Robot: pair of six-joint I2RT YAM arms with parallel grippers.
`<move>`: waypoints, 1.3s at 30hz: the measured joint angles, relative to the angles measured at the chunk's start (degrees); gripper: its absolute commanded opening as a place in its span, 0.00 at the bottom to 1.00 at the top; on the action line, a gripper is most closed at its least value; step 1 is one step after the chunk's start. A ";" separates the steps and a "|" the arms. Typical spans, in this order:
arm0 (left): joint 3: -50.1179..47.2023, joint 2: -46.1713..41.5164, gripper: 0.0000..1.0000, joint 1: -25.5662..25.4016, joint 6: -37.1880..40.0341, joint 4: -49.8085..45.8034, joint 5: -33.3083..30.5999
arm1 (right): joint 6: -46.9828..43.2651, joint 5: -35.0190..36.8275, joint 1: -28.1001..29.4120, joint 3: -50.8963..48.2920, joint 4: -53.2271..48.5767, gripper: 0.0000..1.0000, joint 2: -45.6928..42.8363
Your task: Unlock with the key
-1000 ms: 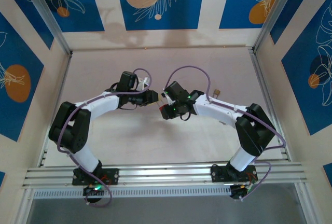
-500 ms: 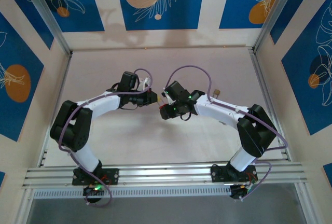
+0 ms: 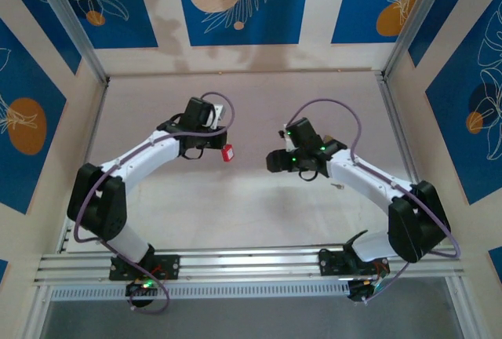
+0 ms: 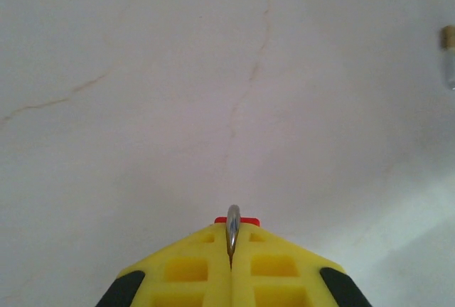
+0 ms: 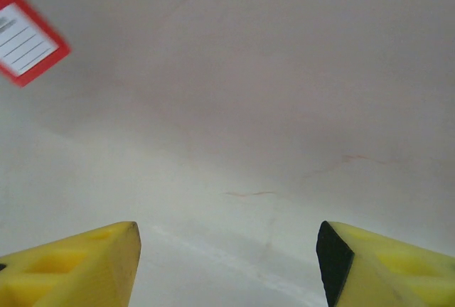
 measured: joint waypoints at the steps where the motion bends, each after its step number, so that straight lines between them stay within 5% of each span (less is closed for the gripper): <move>1: 0.00 0.00 0.00 -1.09 0.72 -0.55 -2.56 | 0.22 -0.33 -1.38 -0.79 0.11 0.68 -0.61; 10: 3.02 6.25 0.00 -13.20 6.71 -6.69 -30.38 | 1.68 -3.63 -8.09 -4.50 0.70 0.68 -4.52; 18: 8.96 14.51 0.00 -19.54 6.47 -12.24 -46.07 | 2.56 -4.48 -9.29 -5.75 1.01 0.68 -5.68; 31: 9.35 20.00 0.00 -22.56 3.91 -13.94 -51.17 | 3.63 -5.31 -10.10 -6.40 1.01 0.68 -7.19; 35: 10.43 21.14 0.21 -23.80 2.29 -14.56 -50.07 | 3.63 -5.29 -10.47 -6.47 0.92 0.68 -7.58; 39: 11.34 22.18 0.30 -24.46 0.76 -14.60 -46.16 | 3.63 -5.29 -10.88 -6.47 0.74 0.67 -7.69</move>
